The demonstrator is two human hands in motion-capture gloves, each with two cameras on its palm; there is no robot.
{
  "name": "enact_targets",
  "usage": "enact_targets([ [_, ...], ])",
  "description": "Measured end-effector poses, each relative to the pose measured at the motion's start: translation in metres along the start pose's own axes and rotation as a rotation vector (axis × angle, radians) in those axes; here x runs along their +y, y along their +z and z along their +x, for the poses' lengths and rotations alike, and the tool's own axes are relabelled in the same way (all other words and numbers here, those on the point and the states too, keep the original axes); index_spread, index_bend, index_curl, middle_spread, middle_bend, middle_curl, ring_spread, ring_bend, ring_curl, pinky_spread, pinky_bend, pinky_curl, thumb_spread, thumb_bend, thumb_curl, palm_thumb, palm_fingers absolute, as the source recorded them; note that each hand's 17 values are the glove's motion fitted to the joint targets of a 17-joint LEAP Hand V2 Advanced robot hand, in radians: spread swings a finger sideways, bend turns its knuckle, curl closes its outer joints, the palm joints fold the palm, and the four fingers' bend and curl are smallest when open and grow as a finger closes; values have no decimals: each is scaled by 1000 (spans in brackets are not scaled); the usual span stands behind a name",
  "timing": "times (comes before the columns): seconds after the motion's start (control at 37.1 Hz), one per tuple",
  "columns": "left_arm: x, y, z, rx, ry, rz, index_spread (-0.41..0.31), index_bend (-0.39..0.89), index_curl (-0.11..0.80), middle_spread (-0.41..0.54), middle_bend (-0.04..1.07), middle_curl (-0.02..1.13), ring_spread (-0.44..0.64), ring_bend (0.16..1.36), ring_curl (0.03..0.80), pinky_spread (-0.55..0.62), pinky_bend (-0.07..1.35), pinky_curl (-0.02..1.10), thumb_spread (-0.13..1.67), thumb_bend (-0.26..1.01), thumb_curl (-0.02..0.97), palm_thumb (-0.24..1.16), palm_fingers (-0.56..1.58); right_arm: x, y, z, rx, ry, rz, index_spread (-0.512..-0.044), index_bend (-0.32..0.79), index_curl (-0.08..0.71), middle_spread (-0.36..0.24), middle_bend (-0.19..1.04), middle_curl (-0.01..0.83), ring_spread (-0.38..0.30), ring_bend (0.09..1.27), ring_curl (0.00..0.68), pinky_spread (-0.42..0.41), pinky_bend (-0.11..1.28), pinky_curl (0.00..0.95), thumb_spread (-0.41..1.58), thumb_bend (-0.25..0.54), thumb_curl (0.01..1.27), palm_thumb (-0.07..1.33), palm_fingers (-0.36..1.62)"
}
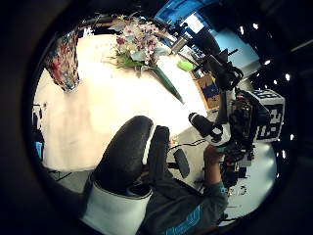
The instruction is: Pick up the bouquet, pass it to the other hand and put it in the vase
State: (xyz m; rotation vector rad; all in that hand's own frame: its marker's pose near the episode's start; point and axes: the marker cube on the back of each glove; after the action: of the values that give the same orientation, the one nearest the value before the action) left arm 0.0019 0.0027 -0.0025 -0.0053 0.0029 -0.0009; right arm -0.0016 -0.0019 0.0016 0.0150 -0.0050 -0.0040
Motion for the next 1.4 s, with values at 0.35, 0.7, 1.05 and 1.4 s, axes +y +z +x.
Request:
enact_targets([
  [0.35,-4,-5,-2,14,3,15,-71,124,118,15,265,214,208,557,215,414,313,172,866,8,136,145,365,0,0,-3,-9,-5,-11,-318,141,144,64,202,158,187,277,130,317,530,230,991,210,159,419,276],
  [0.7,-5,-6,-8,2,-4,10,-80,127,173,21,260,277,232,578,245,462,310,225,983,-23,203,145,338,0,-1,-5,3,-15,-25,-347,141,193,71,199,228,214,288,173,349,536,274,1152,139,218,444,249],
  [1.05,0,-8,-13,-5,-13,21,-89,138,214,24,239,310,240,574,259,473,304,262,1010,-25,241,135,323,-2,-10,42,59,47,-45,-353,115,212,72,191,269,221,295,204,354,561,308,1184,56,253,449,195],
  [1.4,7,1,-31,-12,-50,-8,-91,133,238,34,214,331,253,569,266,473,308,290,1009,-26,264,128,316,-14,30,162,83,294,-45,-341,91,178,93,189,280,241,324,230,359,668,349,1148,-18,275,448,-9],
])
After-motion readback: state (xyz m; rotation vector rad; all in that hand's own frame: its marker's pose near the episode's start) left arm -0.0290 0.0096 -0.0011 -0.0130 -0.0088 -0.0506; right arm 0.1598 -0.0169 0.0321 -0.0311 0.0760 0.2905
